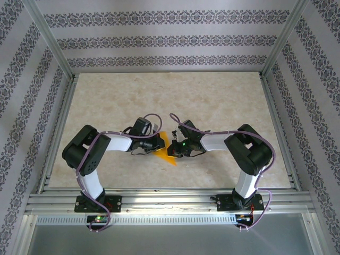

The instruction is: Fold a paper plane with a square sheet of paper (pick it up from the middle)

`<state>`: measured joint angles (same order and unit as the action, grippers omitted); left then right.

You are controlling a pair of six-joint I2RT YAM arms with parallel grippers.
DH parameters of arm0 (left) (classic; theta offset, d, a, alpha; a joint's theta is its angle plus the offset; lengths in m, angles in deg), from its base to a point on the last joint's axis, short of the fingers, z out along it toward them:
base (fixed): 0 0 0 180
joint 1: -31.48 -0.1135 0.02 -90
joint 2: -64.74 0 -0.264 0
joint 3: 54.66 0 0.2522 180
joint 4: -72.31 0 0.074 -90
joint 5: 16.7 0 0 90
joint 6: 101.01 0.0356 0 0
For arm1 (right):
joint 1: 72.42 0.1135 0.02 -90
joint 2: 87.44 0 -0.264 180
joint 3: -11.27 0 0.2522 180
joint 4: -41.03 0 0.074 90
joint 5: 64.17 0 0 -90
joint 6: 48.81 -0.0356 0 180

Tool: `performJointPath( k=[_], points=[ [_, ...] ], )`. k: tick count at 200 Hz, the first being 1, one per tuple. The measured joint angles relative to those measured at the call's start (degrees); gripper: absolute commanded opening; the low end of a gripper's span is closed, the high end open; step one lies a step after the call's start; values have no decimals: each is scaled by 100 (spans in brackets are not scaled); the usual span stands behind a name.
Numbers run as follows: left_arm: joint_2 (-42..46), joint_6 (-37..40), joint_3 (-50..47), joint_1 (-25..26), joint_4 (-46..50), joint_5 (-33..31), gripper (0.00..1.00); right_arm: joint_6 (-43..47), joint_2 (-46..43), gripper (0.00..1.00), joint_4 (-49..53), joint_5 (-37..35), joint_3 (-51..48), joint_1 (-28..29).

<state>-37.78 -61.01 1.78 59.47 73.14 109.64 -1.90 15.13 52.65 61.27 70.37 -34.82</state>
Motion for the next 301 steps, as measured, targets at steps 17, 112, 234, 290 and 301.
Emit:
performJointPath(
  k=[17,112,234,290,301],
  points=[
    [-57,13,63,-232,33,125,4,20,0,1,-13,2,-11,0],
    [-407,979,1029,-1325,1198,-94,5,114,-4,1,-46,15,-26,0],
    [841,1060,1088,-527,1670,-592,10,114,-81,16,-28,15,-33,4],
    [90,920,1051,-212,1633,-487,9,92,-1364,21,-37,-151,-525,-179],
    [33,911,1047,-212,1628,-476,9,46,-1681,22,-35,-186,-719,-282]
  ],
)
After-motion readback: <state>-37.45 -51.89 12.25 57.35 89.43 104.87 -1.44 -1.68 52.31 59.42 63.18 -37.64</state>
